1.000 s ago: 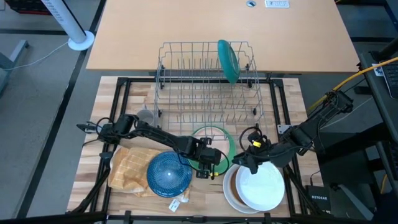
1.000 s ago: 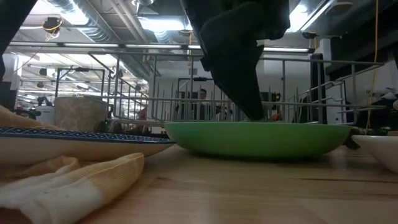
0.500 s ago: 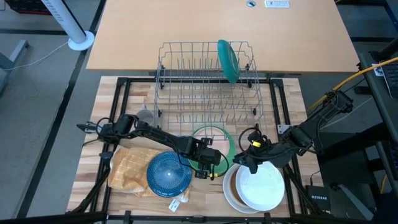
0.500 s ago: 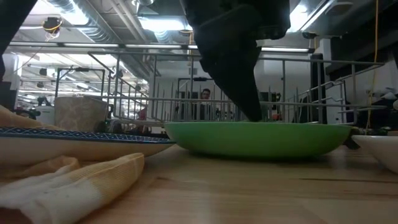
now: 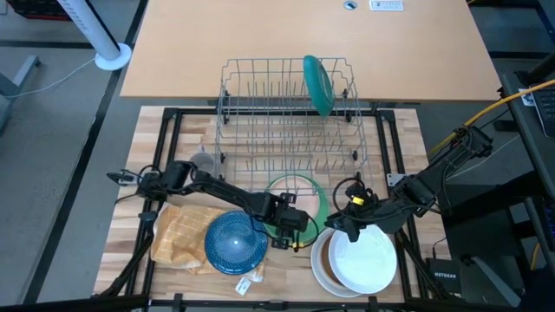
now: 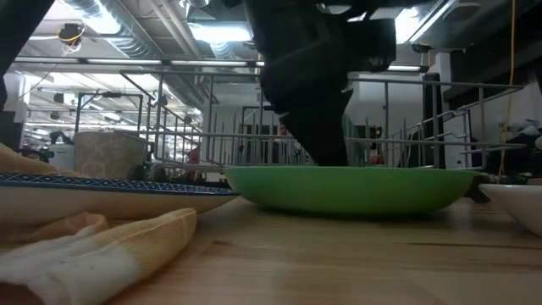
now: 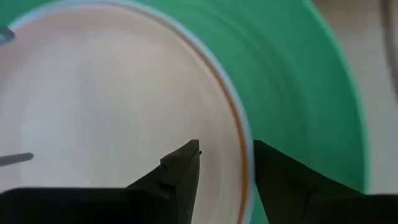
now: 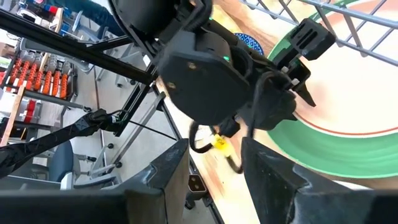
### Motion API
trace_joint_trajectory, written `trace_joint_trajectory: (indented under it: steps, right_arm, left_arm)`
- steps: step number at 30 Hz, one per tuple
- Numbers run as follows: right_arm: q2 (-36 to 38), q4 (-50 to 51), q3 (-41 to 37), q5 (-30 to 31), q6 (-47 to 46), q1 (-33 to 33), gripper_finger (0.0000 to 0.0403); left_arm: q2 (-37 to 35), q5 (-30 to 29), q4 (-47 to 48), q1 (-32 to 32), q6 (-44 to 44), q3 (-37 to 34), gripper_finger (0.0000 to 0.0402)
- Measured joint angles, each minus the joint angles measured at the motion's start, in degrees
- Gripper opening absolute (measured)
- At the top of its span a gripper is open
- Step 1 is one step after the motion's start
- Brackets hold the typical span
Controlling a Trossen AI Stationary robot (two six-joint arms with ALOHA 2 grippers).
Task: Sort dishes
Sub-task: Move the stacked plates to the bottom left of the table
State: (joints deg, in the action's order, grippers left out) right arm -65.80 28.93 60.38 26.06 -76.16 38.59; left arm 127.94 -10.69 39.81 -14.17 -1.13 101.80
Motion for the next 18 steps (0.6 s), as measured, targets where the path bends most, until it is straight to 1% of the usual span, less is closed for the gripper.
trace_joint_trajectory:
  steps: [13, 18]
  right_arm:
    - [0.0, 0.0, 0.0, -0.1, 0.0, 0.0, 0.0152]
    - [0.0, 0.0, 0.0, -0.1, 0.0, 0.0, 0.0152]
  left_arm:
    - [0.0, 0.0, -0.2, -0.1, -5.4, 0.0, 0.0139]
    - [-0.1, 3.2, -0.2, -0.5, -7.5, 0.0, 0.0139]
